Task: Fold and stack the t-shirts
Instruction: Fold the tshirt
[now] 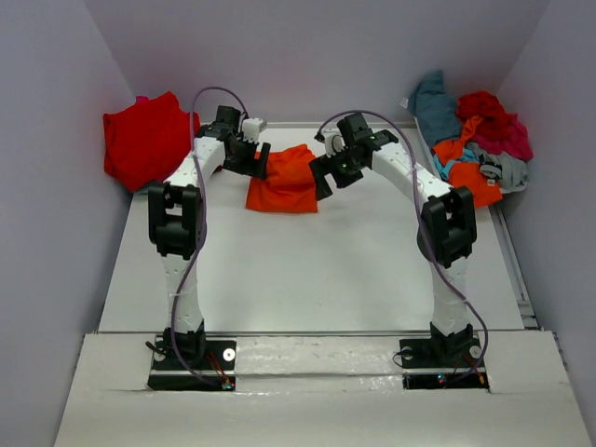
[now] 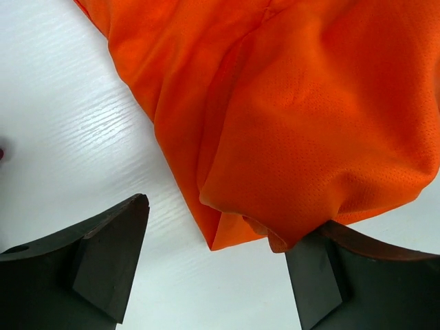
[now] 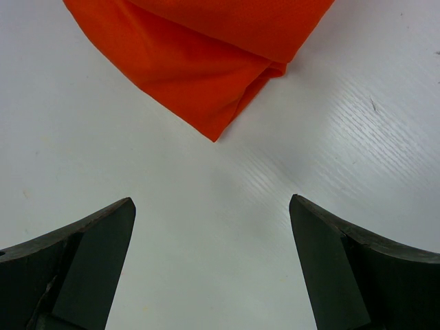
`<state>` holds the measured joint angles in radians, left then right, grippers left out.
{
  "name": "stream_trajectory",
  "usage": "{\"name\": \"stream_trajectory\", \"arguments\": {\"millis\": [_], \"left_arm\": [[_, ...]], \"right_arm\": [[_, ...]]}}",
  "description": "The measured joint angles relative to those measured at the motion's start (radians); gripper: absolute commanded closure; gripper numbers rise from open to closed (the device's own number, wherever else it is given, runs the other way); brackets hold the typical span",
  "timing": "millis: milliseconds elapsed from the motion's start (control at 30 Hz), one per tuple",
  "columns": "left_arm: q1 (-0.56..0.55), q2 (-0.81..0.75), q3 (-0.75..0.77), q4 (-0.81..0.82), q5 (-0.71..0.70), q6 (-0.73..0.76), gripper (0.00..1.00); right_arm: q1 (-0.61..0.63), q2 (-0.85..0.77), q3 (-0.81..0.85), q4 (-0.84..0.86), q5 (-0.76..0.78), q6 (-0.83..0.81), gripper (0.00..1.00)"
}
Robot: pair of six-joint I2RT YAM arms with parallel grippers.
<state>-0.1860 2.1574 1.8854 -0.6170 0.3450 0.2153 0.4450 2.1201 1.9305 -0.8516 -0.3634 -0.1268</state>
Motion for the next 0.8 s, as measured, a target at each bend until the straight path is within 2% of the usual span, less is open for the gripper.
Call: {"name": "stream_trajectory", "arguments": {"millis": [233, 333, 433, 600, 700, 733, 800], "left_arm": [[0.0, -0.035, -0.019, 0.002, -0.029, 0.0, 0.12], [0.0, -0.108, -0.066, 0.007, -0.036, 0.0, 0.07], [0.0, -0.203, -0.108, 0.008, -0.039, 0.001, 0.06], [0.0, -0.337, -0.175, 0.031, -0.038, 0.01, 0.06], [0.0, -0.362, -0.227, 0.036, -0.031, 0.027, 0.07], [0.0, -0.362, -0.252, 0.035, -0.03, 0.035, 0.07], [-0.003, -0.359, -0.294, 0.027, -0.03, 0.045, 0.07]], "right_arm": [[0.0, 0.0, 0.008, -0.006, -0.011, 0.0, 0.01], [0.0, 0.0, 0.031, -0.015, -0.022, 0.0, 0.02], [0.002, 0.0, 0.038, -0.014, -0.038, 0.0, 0.02], [0.013, 0.01, 0.058, -0.059, -0.069, -0.002, 0.17], [0.022, 0.055, 0.109, -0.082, -0.107, -0.003, 0.35], [0.024, 0.068, 0.121, -0.088, -0.114, -0.005, 0.45], [0.028, 0.118, 0.166, -0.112, -0.128, -0.007, 0.54]]}}
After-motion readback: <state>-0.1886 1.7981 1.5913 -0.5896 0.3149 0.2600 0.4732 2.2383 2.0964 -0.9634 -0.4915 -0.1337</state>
